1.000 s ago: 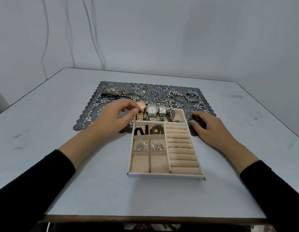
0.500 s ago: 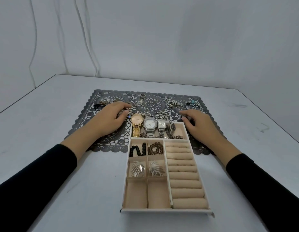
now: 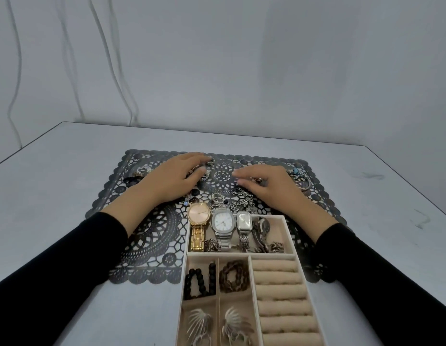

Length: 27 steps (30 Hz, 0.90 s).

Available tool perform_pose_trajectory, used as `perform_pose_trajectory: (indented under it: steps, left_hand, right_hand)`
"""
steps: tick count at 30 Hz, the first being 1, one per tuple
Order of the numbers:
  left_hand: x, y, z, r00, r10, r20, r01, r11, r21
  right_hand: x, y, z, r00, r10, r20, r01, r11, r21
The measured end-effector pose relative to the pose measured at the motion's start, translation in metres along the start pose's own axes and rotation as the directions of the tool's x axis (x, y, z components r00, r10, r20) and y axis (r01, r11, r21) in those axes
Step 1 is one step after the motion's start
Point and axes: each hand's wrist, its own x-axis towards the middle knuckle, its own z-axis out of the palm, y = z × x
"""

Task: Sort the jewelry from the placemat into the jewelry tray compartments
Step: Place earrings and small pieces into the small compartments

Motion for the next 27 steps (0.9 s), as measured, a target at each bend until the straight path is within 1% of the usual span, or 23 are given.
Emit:
perform_pose_trajectory:
  steps: [5, 7, 11, 16, 20, 24, 27]
  left_hand:
    - [0.016, -0.006, 0.003, 0.999, 0.030, 0.025, -0.030, 1.000, -0.007]
    - [0.020, -0.009, 0.003, 0.999, 0.030, 0.025, -0.029, 0.999, -0.020]
    - [0.023, -0.016, 0.006, 0.999, 0.019, 0.033, -0.017, 0.999, -0.039]
    - [0.024, -0.020, 0.007, 0.998, 0.003, -0.065, -0.010, 0.994, -0.108]
    - [0.022, -0.019, 0.006, 0.990, -0.052, -0.132, 0.030, 0.986, -0.162]
    - [0.021, -0.018, 0.003, 0.980, -0.097, -0.171, 0.055, 0.970, -0.237]
    - [0.021, -0.018, 0.002, 0.979, -0.108, -0.171, 0.063, 0.967, -0.249]
  right_hand:
    - [0.012, -0.009, 0.008, 0.991, -0.012, 0.131, -0.019, 0.973, 0.231]
    - [0.016, -0.011, 0.009, 0.981, -0.030, 0.190, -0.026, 0.958, 0.285]
    - [0.020, -0.012, 0.009, 0.963, -0.064, 0.263, -0.017, 0.956, 0.294]
    - [0.022, -0.009, 0.010, 0.965, -0.080, 0.251, 0.004, 0.957, 0.289]
    - [0.020, -0.006, 0.010, 0.977, -0.046, 0.207, -0.014, 0.960, 0.281]
    - [0.018, -0.006, 0.003, 0.966, -0.020, 0.257, -0.062, 0.950, 0.307]
    - [0.017, -0.008, 0.002, 0.961, -0.011, 0.278, -0.075, 0.952, 0.298]
